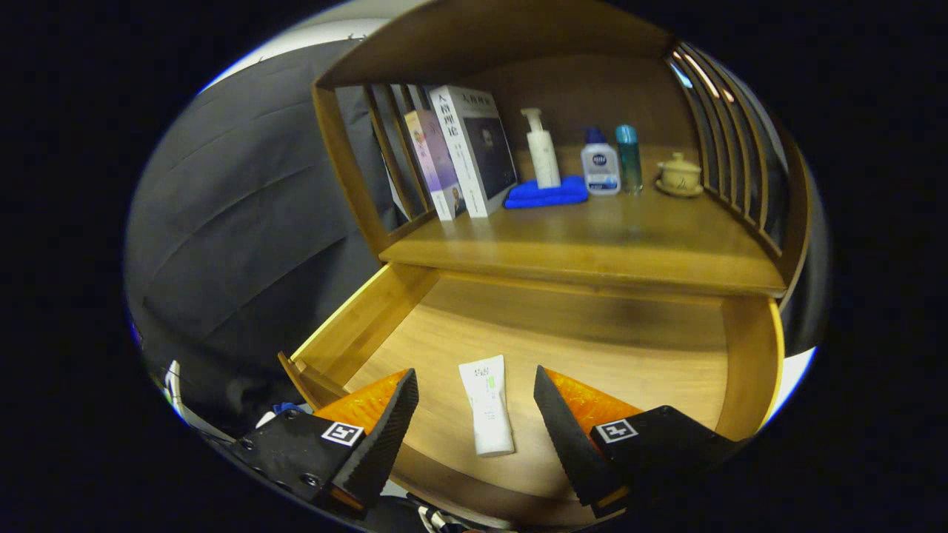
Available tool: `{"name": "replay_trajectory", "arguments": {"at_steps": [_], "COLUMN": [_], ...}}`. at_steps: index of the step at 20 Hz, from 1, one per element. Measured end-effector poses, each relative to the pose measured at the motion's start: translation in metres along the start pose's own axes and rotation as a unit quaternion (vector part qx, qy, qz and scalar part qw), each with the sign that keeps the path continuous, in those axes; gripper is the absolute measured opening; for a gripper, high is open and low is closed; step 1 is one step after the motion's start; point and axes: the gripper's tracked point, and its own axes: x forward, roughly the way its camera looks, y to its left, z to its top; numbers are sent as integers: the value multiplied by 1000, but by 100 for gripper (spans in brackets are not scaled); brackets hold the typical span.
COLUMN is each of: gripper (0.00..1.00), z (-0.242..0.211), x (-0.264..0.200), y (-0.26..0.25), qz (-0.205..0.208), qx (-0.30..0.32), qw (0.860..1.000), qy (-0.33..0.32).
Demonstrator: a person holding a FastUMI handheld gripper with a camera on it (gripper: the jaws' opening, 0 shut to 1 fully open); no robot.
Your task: Pull open the drawer, take out the items inside it, and place them on the countertop above the cabinet.
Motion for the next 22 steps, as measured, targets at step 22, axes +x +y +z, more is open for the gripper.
{"name": "replay_trajectory", "arguments": {"at_steps": [22], "gripper": [99], "z": [-63], "x": [69], "y": [-20], "qz": [-6], "qx": [-158], "qw": [939], "qy": [304]}}
